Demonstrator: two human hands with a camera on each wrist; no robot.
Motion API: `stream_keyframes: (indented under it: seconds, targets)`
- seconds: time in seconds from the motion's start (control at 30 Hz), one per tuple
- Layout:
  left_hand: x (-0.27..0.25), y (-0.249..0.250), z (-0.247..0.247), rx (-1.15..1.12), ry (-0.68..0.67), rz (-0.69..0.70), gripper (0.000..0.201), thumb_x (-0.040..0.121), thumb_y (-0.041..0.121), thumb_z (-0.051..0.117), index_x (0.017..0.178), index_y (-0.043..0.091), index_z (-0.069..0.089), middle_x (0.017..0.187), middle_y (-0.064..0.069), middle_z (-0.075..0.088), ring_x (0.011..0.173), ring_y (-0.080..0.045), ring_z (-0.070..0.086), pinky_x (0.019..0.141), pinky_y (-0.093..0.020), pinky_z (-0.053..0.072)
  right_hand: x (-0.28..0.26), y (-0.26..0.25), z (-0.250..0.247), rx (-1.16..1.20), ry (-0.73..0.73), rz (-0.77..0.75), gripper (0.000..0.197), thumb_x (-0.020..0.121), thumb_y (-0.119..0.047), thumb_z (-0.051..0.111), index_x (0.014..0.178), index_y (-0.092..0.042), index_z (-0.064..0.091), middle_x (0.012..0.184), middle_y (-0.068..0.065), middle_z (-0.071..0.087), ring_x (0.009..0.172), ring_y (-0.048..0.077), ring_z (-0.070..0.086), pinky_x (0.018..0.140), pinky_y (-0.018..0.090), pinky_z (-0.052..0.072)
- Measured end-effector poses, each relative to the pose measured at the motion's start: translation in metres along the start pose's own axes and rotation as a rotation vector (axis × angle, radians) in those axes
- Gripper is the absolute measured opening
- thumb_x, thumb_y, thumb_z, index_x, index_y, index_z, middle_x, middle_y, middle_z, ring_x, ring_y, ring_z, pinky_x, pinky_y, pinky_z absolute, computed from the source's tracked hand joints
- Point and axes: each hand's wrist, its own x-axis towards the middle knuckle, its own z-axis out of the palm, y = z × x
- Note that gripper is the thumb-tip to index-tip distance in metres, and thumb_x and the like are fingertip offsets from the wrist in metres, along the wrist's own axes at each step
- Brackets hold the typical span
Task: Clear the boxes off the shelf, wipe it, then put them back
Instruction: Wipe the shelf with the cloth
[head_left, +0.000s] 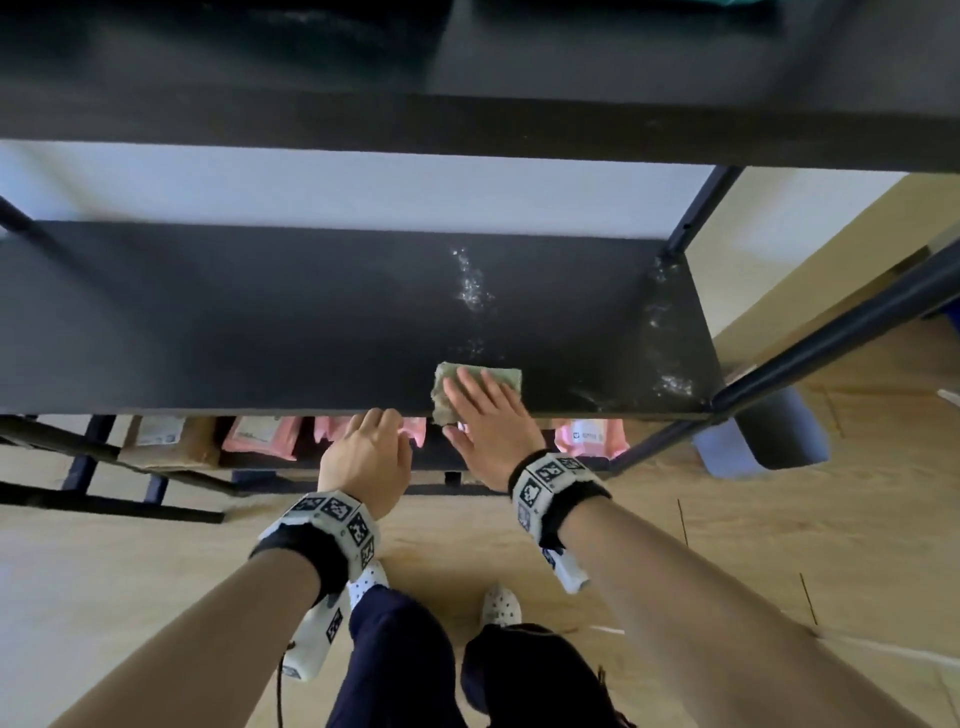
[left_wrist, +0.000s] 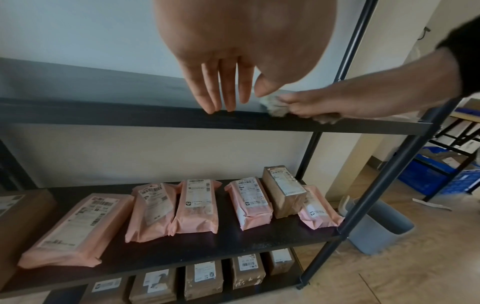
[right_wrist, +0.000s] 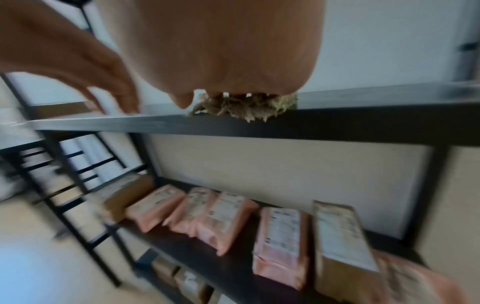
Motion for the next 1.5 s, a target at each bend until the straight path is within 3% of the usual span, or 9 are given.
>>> stream_keyframes:
  seconds: [0.17,0.33,0.47,0.7,0.83,1.07,1.17,1.4,1.5]
  targets:
    - [0.005,0.001,-0.010,0.036,0.005,-0.049,0.023,0.095,0.023,0.041,0.108,0.013,0.057,0.110,-0.003,0.060,0.105,-0.022,0.054,0.074,-0.036,0.048,0.024,-0.013,-0.011,0.027,-0.078,-0.143,0.053,0.102,-0.040,0.013,0.151,-0.027,-0.001,0.160,-0.007,-0.006,0.148,0.015,-0.007,0.121,0.035,0.000]
    - [0.027,0.001,-0.024,0.062,0.021,-0.020,0.023,0.095,0.023,0.040,0.107,0.012,0.056,0.108,-0.002,0.060,0.103,-0.021,0.054,0.071,-0.033,0.044,0.026,0.088,-0.042,0.101,0.043,0.203,0.056,0.101,-0.040,0.011,0.152,-0.018,0.006,0.161,0.002,0.002,0.148,0.020,0.003,0.119,0.035,0.000]
    - [0.048,0.006,-0.034,0.119,-0.002,0.019,0.024,0.096,0.024,0.039,0.111,0.014,0.054,0.112,-0.001,0.057,0.106,-0.019,0.052,0.071,-0.028,0.038,0.002,0.123,-0.052,0.216,-0.018,0.438,0.057,0.101,-0.042,0.018,0.152,-0.021,0.003,0.161,-0.001,-0.004,0.148,0.021,-0.002,0.119,0.038,-0.001]
    - [0.069,0.003,-0.046,0.134,-0.023,-0.010,0.023,0.095,0.022,0.038,0.110,0.012,0.053,0.114,-0.003,0.058,0.108,-0.022,0.051,0.078,-0.034,0.044,0.050,0.000,-0.029,0.126,-0.081,-0.039,0.056,0.101,-0.041,0.020,0.152,-0.025,0.002,0.161,-0.003,-0.005,0.148,0.020,-0.005,0.118,0.039,-0.004]
    - [0.076,0.002,-0.048,0.170,-0.025,-0.027,0.025,0.095,0.019,0.040,0.116,0.012,0.051,0.119,-0.003,0.056,0.113,-0.022,0.050,0.084,-0.034,0.044,0.092,-0.014,-0.043,0.142,-0.122,-0.117,0.052,0.102,-0.038,0.018,0.152,-0.027,0.007,0.161,-0.006,-0.003,0.148,0.016,-0.006,0.118,0.035,-0.004]
    - [0.080,0.001,-0.049,0.154,0.013,0.018,0.024,0.096,0.022,0.038,0.111,0.012,0.053,0.113,-0.003,0.057,0.107,-0.022,0.052,0.077,-0.033,0.045,0.098,0.115,-0.078,0.122,-0.012,0.274,0.057,0.101,-0.034,0.029,0.152,-0.015,0.009,0.161,0.005,0.002,0.148,0.023,0.004,0.120,0.033,0.004]
    - [0.080,-0.003,-0.050,0.170,0.000,0.002,0.024,0.095,0.022,0.039,0.111,0.012,0.053,0.113,-0.003,0.057,0.107,-0.022,0.052,0.079,-0.033,0.045,0.083,0.128,-0.088,0.174,-0.068,0.419,0.059,0.100,-0.041,0.026,0.152,-0.019,0.008,0.161,-0.001,0.000,0.148,0.025,0.005,0.120,0.039,0.006]
    - [0.088,0.008,-0.050,0.153,0.004,-0.012,0.029,0.094,0.019,0.041,0.121,0.013,0.050,0.121,-0.002,0.055,0.115,-0.021,0.049,0.088,-0.033,0.043,0.119,-0.010,-0.063,0.014,-0.154,-0.095,0.055,0.101,-0.037,0.021,0.152,-0.024,0.005,0.161,-0.003,-0.004,0.148,0.025,-0.004,0.118,0.042,0.000]
    - [0.086,0.004,-0.045,0.184,0.003,0.019,0.031,0.094,0.020,0.042,0.124,0.013,0.049,0.121,-0.002,0.054,0.114,-0.020,0.049,0.087,-0.031,0.042,0.135,-0.014,-0.061,0.043,-0.170,-0.152,0.053,0.101,-0.032,0.023,0.152,-0.024,0.007,0.161,-0.003,-0.002,0.148,0.022,-0.004,0.119,0.039,-0.001]
